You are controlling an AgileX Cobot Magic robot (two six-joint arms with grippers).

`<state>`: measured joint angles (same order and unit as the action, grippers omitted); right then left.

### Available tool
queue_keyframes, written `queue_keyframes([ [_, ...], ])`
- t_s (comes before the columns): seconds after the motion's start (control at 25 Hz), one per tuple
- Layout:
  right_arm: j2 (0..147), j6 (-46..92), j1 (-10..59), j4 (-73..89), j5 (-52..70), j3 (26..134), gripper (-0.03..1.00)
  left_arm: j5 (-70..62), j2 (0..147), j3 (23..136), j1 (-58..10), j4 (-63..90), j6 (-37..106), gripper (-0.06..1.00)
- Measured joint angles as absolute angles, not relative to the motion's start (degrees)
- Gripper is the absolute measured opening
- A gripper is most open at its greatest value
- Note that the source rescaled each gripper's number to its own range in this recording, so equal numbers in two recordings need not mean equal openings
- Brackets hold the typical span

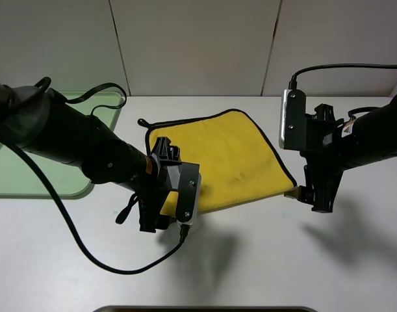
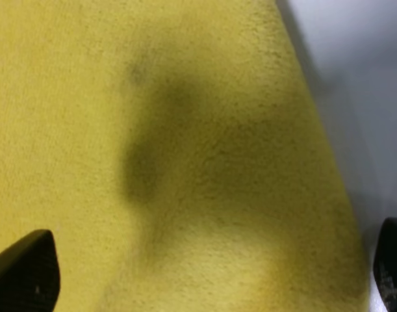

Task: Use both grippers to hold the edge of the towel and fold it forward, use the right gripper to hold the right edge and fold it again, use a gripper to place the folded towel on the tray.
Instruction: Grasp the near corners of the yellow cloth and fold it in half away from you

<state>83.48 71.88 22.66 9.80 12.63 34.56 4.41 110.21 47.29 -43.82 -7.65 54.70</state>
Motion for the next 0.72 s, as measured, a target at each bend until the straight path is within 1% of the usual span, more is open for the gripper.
queue_keyframes([
  [0.24,89.1,71.9,22.7,9.5,10.1,34.5,1.00,4.3,110.2,47.3,-43.8,-7.6,54.7,0.97],
  [0.52,95.7,71.9,22.7,8.9,2.7,34.5,1.00,4.1,110.2,47.3,-43.8,-7.6,54.7,0.97],
  [0.72,98.5,71.9,22.7,8.9,0.0,34.5,1.00,3.8,110.2,47.3,-43.8,-7.6,54.7,0.97],
])
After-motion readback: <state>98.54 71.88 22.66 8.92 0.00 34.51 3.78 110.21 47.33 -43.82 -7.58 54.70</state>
